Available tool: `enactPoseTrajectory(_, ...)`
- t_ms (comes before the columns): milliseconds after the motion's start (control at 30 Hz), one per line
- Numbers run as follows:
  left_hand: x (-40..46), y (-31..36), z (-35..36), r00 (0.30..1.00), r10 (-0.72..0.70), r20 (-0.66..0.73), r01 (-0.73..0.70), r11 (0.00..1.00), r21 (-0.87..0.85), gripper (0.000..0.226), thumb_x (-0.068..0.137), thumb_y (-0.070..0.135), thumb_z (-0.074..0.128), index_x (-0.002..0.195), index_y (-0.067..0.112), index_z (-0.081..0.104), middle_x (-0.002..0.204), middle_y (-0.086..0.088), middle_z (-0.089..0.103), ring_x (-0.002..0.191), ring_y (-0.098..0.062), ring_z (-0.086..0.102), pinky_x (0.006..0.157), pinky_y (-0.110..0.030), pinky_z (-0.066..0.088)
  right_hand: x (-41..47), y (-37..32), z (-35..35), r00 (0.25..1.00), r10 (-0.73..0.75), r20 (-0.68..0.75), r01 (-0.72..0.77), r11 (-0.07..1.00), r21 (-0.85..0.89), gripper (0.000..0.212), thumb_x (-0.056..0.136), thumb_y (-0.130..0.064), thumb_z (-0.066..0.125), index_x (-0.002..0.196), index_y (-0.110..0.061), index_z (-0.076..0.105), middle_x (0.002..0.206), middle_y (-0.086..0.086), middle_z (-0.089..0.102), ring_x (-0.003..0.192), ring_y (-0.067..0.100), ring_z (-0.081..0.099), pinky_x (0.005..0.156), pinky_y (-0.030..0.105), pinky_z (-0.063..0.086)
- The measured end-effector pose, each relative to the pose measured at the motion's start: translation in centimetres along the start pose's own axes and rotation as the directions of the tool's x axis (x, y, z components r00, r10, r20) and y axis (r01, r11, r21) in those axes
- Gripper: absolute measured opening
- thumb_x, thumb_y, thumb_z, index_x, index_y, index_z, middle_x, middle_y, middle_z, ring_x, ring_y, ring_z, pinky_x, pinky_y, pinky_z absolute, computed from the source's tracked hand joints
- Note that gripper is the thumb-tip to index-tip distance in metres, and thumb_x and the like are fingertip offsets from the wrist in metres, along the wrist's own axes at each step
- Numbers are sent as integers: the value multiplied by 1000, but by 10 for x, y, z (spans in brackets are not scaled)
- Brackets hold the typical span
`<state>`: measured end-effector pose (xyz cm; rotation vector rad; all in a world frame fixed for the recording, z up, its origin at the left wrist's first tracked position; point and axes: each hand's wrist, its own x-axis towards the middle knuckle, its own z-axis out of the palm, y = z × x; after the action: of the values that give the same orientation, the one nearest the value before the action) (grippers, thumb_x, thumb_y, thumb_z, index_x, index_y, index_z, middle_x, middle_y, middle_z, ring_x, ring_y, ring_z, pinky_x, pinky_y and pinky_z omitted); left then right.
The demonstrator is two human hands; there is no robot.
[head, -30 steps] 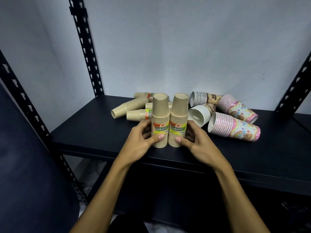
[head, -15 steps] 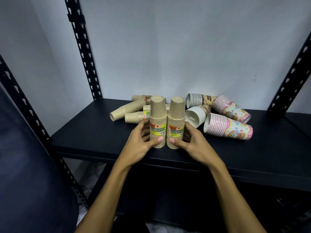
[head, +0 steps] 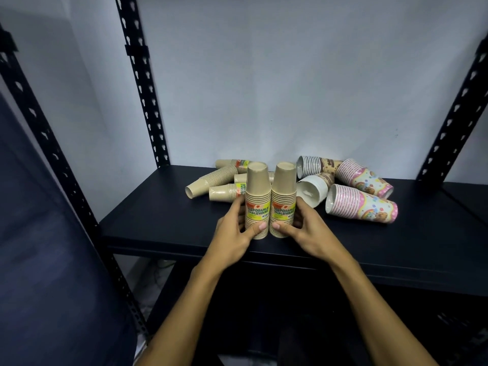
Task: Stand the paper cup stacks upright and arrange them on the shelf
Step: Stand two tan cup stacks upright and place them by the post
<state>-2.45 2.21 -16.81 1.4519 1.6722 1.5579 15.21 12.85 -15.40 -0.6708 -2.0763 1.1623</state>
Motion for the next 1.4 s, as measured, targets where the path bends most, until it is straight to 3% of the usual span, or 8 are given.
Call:
enactPoseTrajectory(167, -16, 0, -23, 999, 18, -43, -14, 994, 107, 71, 89, 32, 76, 148, 34, 38, 124, 29, 63, 121, 8, 57, 105, -22, 46, 12, -2, 25, 1000, -7, 25, 9, 998, -55, 70, 76, -56, 78, 135, -33, 50, 132, -7, 64, 123, 12, 62, 105, 47, 50)
enactPoseTrajectory(400, -32, -12, -86, 984, 20, -179, 28, 965, 263, 67, 89, 34, 76, 146, 33, 39, 124, 26, 63, 116, 16, 56, 97, -6, 41, 37, -30, 97, 995, -66, 70, 75, 988, -135, 65, 88, -36, 73, 142, -27, 39, 134, -12, 61, 126, 13, 57, 108, 41, 46)
enactPoseTrajectory(667, -40, -26, -154, 968, -26, -248, 125, 911, 393, 71, 88, 52, 68, 147, 38, 31, 136, 23, 55, 127, -1, 56, 110, -43, 47, 74, -52, 162, 978, -97, 183, 130, 976, -175, 57, 93, -37, 66, 139, -19, 36, 137, 2, 60, 129, 26, 55, 107, 45, 44)
enactPoseTrajectory(833, -40, -34, -180, 953, -33, -301, 169, 883, 438, 70, 90, 55, 65, 149, 41, 29, 125, 46, 48, 124, 1, 55, 118, -53, 33, 94, -60, 192, 964, -110, 241, 151, 976, -156, 52, 95, -34, 64, 134, -17, 35, 137, 4, 59, 126, 26, 56, 106, 47, 44)
enactPoseTrajectory(933, -38, -45, -190, 935, -57, -351, 213, 880, 425, 70, 90, 59, 62, 148, 38, 30, 135, 30, 51, 132, -12, 54, 118, -53, 34, 103, -63, 206, 957, -108, 270, 150, 978, -142, 48, 96, -28, 63, 131, -11, 36, 136, 8, 58, 124, 25, 57, 100, 35, 45)
enactPoseTrajectory(1100, -34, -58, -197, 881, -93, -464, 280, 893, 351, 47, 96, 44, 62, 130, 25, 37, 128, 13, 59, 111, 2, 60, 98, -32, 51, 119, -67, 220, 938, -138, 319, 189, 973, -135, 43, 97, -23, 62, 129, -6, 38, 127, 2, 53, 117, 12, 49, 95, 23, 38)
enactPoseTrajectory(1233, -26, -64, -194, 834, -78, -546, 323, 871, 370, 47, 99, 43, 57, 136, 21, 37, 130, 4, 63, 113, -17, 64, 87, -31, 49, 134, -63, 228, 926, -159, 342, 219, 965, -145, 46, 98, -32, 60, 131, -11, 36, 134, 6, 56, 121, 19, 51, 104, 36, 42)
enactPoseTrajectory(1400, -21, -75, -180, 761, 24, -648, 366, 808, 461, 45, 101, 43, 50, 140, 26, 36, 126, -5, 67, 111, -30, 63, 89, -49, 52, 142, -51, 236, 933, -199, 298, 267, 941, -206, 42, 99, -37, 56, 127, -10, 39, 129, 9, 59, 118, 29, 52, 111, 50, 34)
